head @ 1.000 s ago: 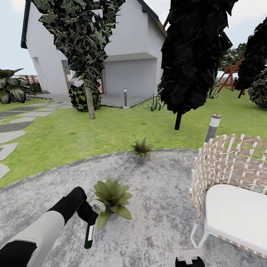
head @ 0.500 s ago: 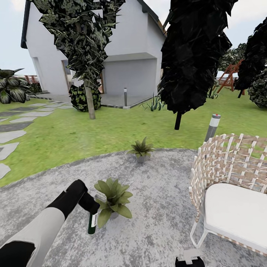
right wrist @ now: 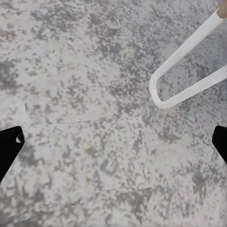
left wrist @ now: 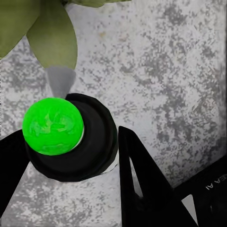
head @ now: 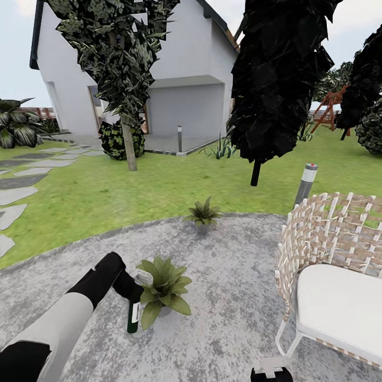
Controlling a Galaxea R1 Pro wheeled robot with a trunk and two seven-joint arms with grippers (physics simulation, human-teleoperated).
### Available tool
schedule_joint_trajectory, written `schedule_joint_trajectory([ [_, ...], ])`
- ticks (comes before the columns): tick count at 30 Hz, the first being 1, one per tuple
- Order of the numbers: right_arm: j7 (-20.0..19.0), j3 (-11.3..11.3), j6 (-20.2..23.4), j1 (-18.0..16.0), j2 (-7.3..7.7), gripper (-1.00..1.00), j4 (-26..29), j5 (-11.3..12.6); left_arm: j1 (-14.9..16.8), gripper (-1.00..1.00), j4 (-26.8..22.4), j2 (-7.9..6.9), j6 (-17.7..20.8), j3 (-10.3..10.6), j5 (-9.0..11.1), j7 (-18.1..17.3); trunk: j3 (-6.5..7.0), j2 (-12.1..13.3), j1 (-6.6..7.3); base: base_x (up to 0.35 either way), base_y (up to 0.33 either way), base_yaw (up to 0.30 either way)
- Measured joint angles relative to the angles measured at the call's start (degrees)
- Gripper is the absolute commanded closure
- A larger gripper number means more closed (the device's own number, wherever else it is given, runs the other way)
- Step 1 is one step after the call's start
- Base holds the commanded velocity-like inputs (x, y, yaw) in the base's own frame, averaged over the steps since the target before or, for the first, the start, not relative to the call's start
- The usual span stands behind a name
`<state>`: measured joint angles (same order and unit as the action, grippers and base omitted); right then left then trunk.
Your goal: Pick up the pesticide atomizer in the garden and spray insectifuge to fully cover both potted plants in the garden.
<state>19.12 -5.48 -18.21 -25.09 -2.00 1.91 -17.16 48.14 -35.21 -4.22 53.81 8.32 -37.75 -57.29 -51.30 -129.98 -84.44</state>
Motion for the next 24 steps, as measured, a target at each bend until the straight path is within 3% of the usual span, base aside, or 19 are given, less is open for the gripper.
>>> schedule_joint_trajectory([
  [10,0.0,0.0,0.0,0.0,0.0,-1.0,0.0,0.0,0.7,1.0,0.1,-0.03,0.0,0.3,-0.1,-1.3,0.0,0.0,0.0,0.103,0.096,0.0],
  [11,0.0,0.0,0.0,0.0,0.46,-1.0,0.0,-0.6,4.8,1.0,0.7,-0.85,0.4,12.3,-10.1,-15.4,0.01,0.0,0.0,0.0,0.171,0.0],
  [12,0.0,0.1,0.0,0.1,0.47,-1.0,0.0,-0.6,5.5,1.0,0.5,-0.86,0.8,15.3,-9.8,-23.9,0.0,0.0,0.0,0.0,0.218,0.0],
  [24,0.0,0.1,0.0,0.1,0.53,-1.0,0.0,-0.6,5.7,1.0,0.5,-0.97,0.6,15.5,-10.2,-24.4,0.0,0.0,0.0,0.0,0.11,0.0],
])
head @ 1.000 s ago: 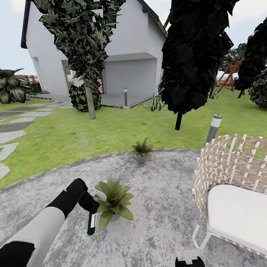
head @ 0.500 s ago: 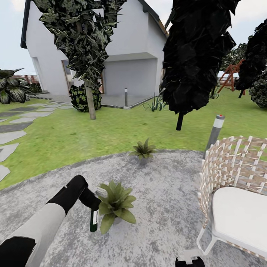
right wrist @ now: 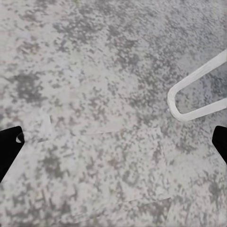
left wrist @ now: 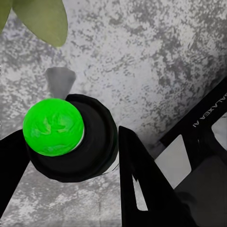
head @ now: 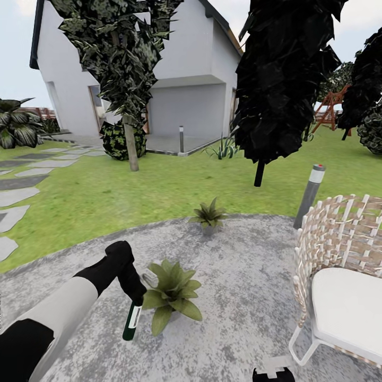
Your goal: Pick up the pesticide atomizer in the garden and spray insectifuge to fully cover both potted plants in the garden.
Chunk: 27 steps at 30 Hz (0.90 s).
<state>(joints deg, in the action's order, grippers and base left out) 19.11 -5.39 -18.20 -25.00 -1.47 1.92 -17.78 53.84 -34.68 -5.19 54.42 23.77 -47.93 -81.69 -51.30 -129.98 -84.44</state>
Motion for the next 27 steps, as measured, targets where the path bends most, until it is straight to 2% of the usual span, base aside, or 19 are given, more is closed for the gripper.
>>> schedule_joint_trajectory([
  [9,0.0,0.0,0.0,0.0,-0.14,-1.0,0.1,0.1,-0.2,1.0,0.0,0.08,0.0,0.0,0.0,0.0,0.0,0.0,0.0,0.0,0.136,-0.001],
  [18,0.0,0.0,0.0,0.0,-0.17,-1.0,0.1,0.2,-0.8,1.0,0.0,0.68,0.0,0.5,0.0,0.0,0.16,0.0,0.0,0.0,0.004,-0.211],
  [22,0.0,0.0,0.0,0.0,-0.18,-1.0,0.1,0.2,0.8,1.0,0.0,0.88,0.3,0.4,0.2,-0.4,0.18,0.0,0.0,0.0,0.0,-0.049],
  [25,0.0,0.0,0.0,0.0,-0.05,-1.0,0.1,0.2,4.5,1.0,0.9,0.89,0.9,0.7,0.2,-1.3,0.19,0.0,0.01,0.0,0.0,-0.004],
  [27,0.0,0.0,0.0,0.0,-0.01,-1.0,0.1,0.2,4.2,1.0,1.0,0.68,0.5,2.9,-0.7,-2.5,0.17,0.0,0.0,0.0,0.0,0.0],
])
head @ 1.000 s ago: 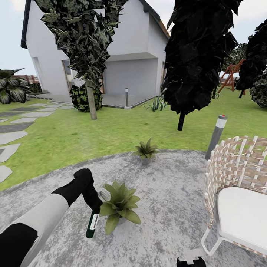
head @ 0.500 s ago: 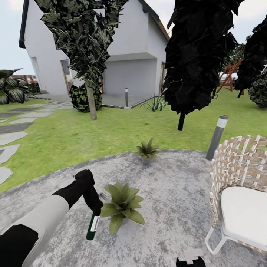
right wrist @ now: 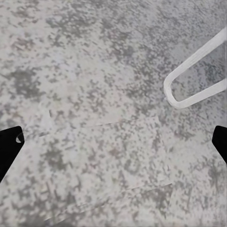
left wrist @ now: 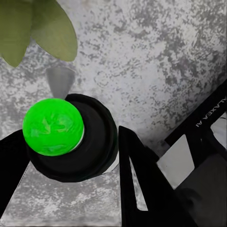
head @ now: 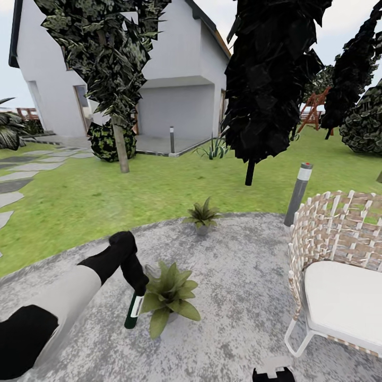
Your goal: Pick up the pesticide atomizer in the garden and spray insectifuge to fully cover both potted plants in the garden.
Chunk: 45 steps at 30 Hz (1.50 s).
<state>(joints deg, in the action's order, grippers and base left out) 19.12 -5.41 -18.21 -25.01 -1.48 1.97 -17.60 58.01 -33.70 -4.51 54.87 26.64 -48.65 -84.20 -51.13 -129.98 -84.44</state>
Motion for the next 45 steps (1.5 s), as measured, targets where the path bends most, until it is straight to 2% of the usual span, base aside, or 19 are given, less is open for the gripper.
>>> schedule_joint_trajectory([
  [2,0.0,0.0,0.0,0.0,0.01,-1.0,0.0,0.0,-0.9,1.0,0.1,-0.56,-0.3,2.0,-0.2,-0.3,0.0,0.0,0.0,0.0,0.0,0.0],
  [4,0.0,0.0,0.0,0.0,0.01,-1.0,0.0,0.0,-2.9,1.0,0.0,-0.73,-0.5,2.3,-0.5,-0.2,0.0,0.0,0.0,0.0,0.0,0.0],
  [7,0.0,0.0,0.0,0.0,0.01,-1.0,-0.1,0.0,-5.3,1.0,0.0,-0.77,-0.6,2.5,-0.6,-0.1,0.0,0.0,0.0,0.0,0.0,0.0],
  [10,0.0,0.0,0.0,0.0,0.01,-1.0,-0.1,0.0,-6.3,1.0,-0.2,-0.52,-0.5,2.4,-0.6,0.2,0.0,0.0,0.0,0.0,0.0,0.0],
  [18,0.0,0.0,0.0,0.0,0.01,-1.0,-0.1,0.0,-6.7,1.0,-1.0,0.86,0.2,1.8,-0.6,0.9,0.0,0.0,0.0,0.0,0.0,-0.044],
  [23,0.0,0.0,0.0,0.0,0.01,-1.0,0.0,0.0,-6.8,1.0,-0.8,0.57,0.2,1.8,-0.6,3.2,0.0,0.0,0.0,0.0,0.0,-0.231],
  [27,0.0,0.0,0.0,0.0,0.01,-1.0,0.0,0.0,-9.6,1.0,-0.4,-0.14,0.2,1.3,-0.6,4.8,0.0,0.0,0.0,0.0,0.0,-0.049],
  [31,0.0,0.0,0.0,0.0,0.01,-1.0,-0.1,0.0,-11.9,1.0,-0.3,-0.34,0.2,0.9,-0.1,10.6,0.0,0.0,0.0,0.0,0.0,-0.005],
  [32,0.0,0.0,0.0,0.0,0.01,-1.0,-0.1,0.0,-12.0,1.0,-0.3,-0.43,0.1,0.5,0.0,11.0,0.0,0.0,0.0,0.0,0.0,-0.001],
  [33,0.0,0.0,0.0,0.0,0.01,-1.0,-0.1,0.0,-12.1,1.0,-0.4,-0.59,0.1,-0.8,0.0,11.3,0.0,0.0,0.0,0.0,0.0,0.0],
  [36,0.0,0.0,0.0,0.0,0.01,-1.0,-0.1,0.0,-12.2,1.0,-0.4,-0.85,-0.2,-6.1,0.1,11.5,0.0,0.0,0.0,0.0,0.0,0.0],
  [38,0.0,0.0,0.0,0.0,0.01,-1.0,-0.1,0.0,-12.2,1.0,-0.3,-1.3,-0.4,-8.5,0.0,11.5,0.0,0.0,0.0,0.005,0.0,0.0],
  [40,0.0,0.0,0.0,0.0,0.01,-1.0,-0.1,0.0,-12.2,1.0,-0.1,-1.49,-0.5,-9.1,-0.1,11.5,0.0,0.0,0.01,0.145,0.041,0.0],
  [45,0.0,0.0,0.0,0.0,0.01,-1.0,0.0,0.0,-12.2,1.0,0.0,-1.49,-0.5,-9.2,-0.5,11.6,-0.01,0.0,0.03,0.282,0.088,0.0],
])
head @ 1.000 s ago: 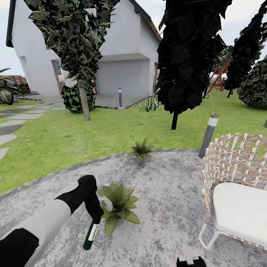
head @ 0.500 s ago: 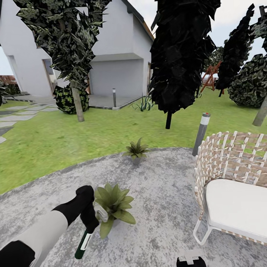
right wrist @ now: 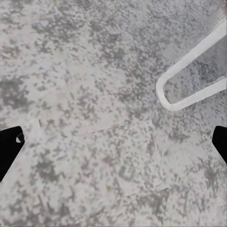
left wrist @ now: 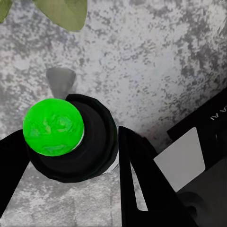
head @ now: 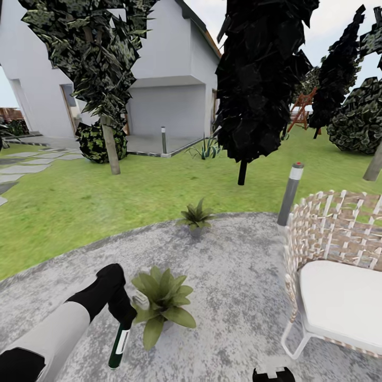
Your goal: Pick up the pesticide atomizer in the garden and spray insectifuge to fully cover both potted plants in the garden.
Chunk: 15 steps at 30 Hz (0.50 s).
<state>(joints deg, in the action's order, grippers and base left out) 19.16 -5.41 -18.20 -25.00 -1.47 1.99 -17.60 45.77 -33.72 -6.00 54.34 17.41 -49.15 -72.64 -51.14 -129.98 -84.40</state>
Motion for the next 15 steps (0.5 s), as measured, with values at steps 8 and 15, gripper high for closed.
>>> schedule_joint_trajectory([
  [8,0.1,0.0,0.0,0.0,-0.12,-1.0,0.0,0.3,0.0,1.0,-0.1,0.1,0.1,0.3,-0.4,0.0,-0.46,0.0,-0.03,0.123,0.043,0.0],
  [15,0.1,0.0,0.0,0.0,-0.14,-1.0,0.0,0.3,0.1,1.0,-0.1,-0.04,0.2,0.1,-0.3,0.1,-1.31,-1.2,-0.69,0.001,0.0,0.0],
])
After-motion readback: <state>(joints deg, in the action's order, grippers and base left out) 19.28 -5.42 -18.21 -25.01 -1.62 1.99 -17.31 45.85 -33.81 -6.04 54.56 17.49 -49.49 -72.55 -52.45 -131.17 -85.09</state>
